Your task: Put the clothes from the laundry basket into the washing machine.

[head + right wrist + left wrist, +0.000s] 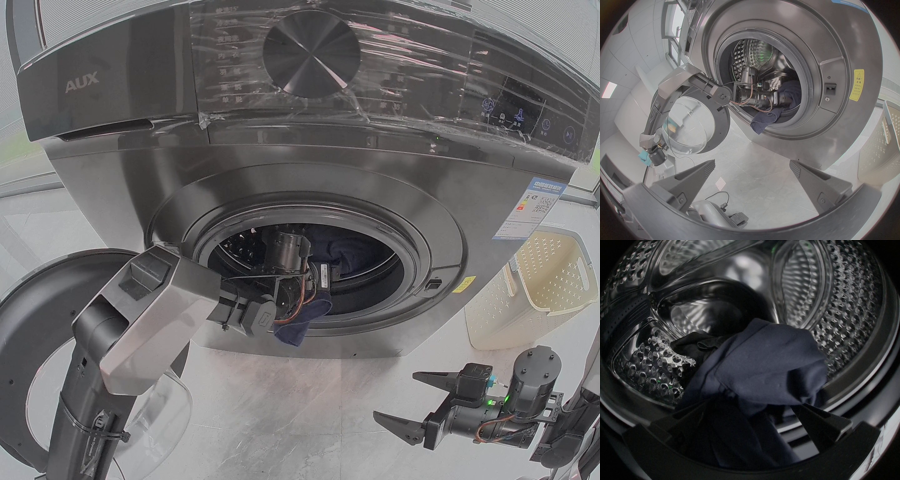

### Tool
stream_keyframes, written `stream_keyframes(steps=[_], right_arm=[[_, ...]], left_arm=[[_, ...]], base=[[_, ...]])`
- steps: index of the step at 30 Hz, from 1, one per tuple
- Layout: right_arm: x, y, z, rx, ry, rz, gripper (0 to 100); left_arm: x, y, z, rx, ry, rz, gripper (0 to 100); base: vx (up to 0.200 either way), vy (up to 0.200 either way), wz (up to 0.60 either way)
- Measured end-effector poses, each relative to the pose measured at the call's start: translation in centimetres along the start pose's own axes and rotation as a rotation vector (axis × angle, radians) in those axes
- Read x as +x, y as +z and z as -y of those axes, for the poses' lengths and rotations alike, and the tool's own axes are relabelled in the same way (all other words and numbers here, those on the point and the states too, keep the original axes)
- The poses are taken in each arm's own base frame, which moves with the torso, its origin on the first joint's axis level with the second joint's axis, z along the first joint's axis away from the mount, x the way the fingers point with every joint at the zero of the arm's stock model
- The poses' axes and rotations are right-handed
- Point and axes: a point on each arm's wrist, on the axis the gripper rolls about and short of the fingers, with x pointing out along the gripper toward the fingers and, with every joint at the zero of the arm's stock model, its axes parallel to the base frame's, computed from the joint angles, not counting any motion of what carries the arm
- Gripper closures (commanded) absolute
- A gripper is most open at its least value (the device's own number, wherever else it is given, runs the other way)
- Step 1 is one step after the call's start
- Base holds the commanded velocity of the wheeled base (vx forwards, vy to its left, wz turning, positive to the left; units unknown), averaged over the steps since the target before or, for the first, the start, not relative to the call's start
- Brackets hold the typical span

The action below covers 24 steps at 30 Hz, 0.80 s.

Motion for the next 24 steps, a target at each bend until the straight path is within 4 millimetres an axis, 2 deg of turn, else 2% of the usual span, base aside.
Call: stream_keyframes(steps=[3, 4, 8, 12, 17, 24], right_arm=[[0.0, 0.0, 0.0, 0.000, 0.001, 0.001, 0], [0.0, 0.0, 0.0, 0.000, 0.001, 0.000, 0], [0.0, 0.0, 0.0, 0.000, 0.002, 0.001, 0], [0.0, 0.0, 0.0, 0.000, 0.002, 0.000, 0], [0.0, 0.0, 0.0, 0.000, 0.002, 0.000, 0], [0.0, 0.0, 0.0, 0.001, 0.002, 0.001, 0]], left_arm=[[-1.0, -0.9, 0.1, 0.034, 0.001, -0.055, 0], [-1.3, -1.2, 0.0, 0.047, 0.003, -0.070, 100], [-1.9, -1.6, -0.3, 0.069, 0.012, -0.101, 100], [-1.8, -1.2, -0.3, 0.062, 0.012, -0.093, 100], [-0.9, 0.4, 0.2, 0.030, -0.001, -0.009, 100], [0.7, 3.5, 0.6, -0.038, -0.019, 0.217, 100]], base=[[0.000, 0.000, 0.00], [0.000, 0.000, 0.00], [0.000, 0.000, 0.00], [0.000, 0.000, 0.00], [0.000, 0.000, 0.00], [0.000, 0.000, 0.00]])
